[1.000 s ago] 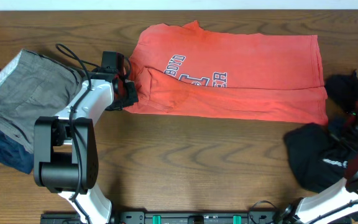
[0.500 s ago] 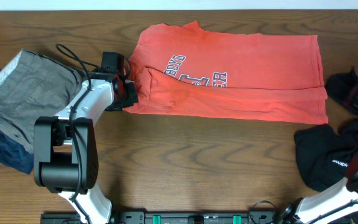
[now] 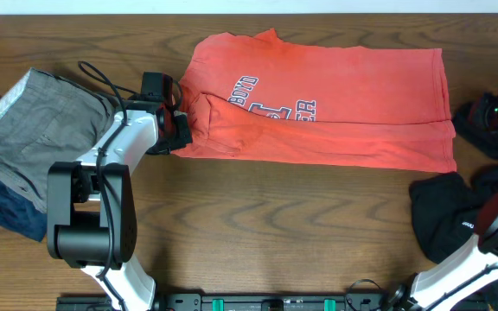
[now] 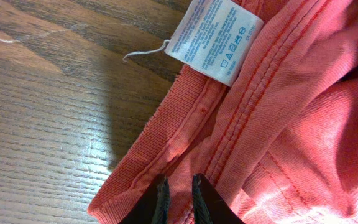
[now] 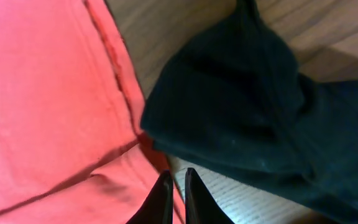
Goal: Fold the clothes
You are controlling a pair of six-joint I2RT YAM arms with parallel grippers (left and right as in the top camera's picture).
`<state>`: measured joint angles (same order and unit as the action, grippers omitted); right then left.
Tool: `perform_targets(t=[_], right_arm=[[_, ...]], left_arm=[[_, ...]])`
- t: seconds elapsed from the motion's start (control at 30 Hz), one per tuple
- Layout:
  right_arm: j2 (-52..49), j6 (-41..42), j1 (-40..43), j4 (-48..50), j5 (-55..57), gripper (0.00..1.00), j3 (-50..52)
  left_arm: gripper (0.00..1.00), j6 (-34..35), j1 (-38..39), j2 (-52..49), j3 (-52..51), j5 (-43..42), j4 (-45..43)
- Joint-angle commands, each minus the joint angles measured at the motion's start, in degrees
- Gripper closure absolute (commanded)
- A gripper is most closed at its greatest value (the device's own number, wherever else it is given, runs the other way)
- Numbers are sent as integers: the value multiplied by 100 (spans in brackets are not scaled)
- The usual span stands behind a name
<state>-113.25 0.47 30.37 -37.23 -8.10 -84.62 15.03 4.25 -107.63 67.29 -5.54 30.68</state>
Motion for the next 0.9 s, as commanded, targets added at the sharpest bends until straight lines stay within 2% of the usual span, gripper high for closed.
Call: perform_targets(t=[0.0,0.17,0.23,0.33,0.43,0.67,0.8,0.87], right_arm=[[-461,94,57,20,129,93,66],[-883,199,214,15,382,98,66],[-925,448,343,13,723,97,66],[-920,868,651,20,1198,96,52],[-920,1176,1036,17,1257,92,28],[-732,1325,1718,17,389,87,-83],[-415,1292,1714,37,-22,86,-87],[-229,1014,1624,42,-686,85,-87]], left_arm=[[83,31,-4,-98,107,107,35],[83,31,-4,-98,107,107,66],[79,31,-4,-98,107,107,90],[78,31,-4,-98,107,107,131],[78,31,-4,-98,107,107,168],[77,31,-4,-98,107,107,210],[77,31,-4,-98,107,107,210],[76,31,-4,-98,107,107,208]])
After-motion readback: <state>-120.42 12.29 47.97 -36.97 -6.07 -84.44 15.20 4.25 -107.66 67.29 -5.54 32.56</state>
